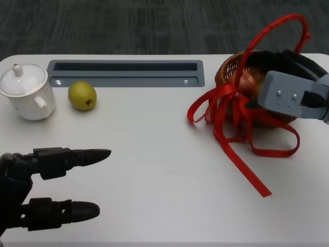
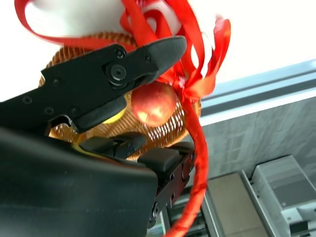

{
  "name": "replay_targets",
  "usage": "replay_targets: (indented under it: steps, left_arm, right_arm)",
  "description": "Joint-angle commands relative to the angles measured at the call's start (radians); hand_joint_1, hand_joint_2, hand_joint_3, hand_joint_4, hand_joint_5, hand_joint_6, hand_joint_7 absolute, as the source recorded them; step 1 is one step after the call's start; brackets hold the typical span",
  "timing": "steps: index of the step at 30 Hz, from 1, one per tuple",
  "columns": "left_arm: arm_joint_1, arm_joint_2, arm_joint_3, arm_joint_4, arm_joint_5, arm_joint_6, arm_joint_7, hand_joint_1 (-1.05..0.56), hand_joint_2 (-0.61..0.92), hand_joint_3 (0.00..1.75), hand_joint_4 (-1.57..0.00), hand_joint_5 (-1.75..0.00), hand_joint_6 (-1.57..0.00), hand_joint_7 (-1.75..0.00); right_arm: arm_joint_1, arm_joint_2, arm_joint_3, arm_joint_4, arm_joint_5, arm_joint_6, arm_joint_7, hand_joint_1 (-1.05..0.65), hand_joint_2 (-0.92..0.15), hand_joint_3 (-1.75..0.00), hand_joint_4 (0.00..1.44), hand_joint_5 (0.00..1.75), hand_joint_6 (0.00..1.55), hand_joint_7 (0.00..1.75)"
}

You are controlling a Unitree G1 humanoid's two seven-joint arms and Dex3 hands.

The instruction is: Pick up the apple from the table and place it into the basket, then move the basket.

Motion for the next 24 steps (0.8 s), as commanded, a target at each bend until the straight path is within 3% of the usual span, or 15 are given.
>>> replay_targets:
  steps: [1,15,24]
  left_arm:
    - [-0.013,0.026,0.002,0.003,-0.013,-0.001,-0.016,-0.45,0.65,0.0,-0.94,0.0,-0.87,0.0]
    - [-0.038,0.035,-0.006,0.007,-0.035,-0.007,-0.037,-0.43,0.63,0.0,-0.95,0.0,-0.89,-0.01]
    - [-0.026,0.037,-0.001,-0.008,-0.038,-0.002,-0.042,-0.45,0.64,0.0,-0.94,0.0,-0.88,0.0]
  right_arm:
    - [0.047,-0.038,-0.036,-0.022,0.053,-0.064,0.045,-0.75,-0.78,0.0,0.46,0.01,0.4,0.0]
    - [0.209,-0.088,-0.073,-0.057,0.111,-0.193,0.027,-0.79,-0.86,-0.01,0.54,0.01,0.46,0.01]
    - [0.315,-0.106,-0.127,-0.104,0.198,-0.34,0.096,-0.8,-0.88,0.0,0.51,0.0,0.45,0.0]
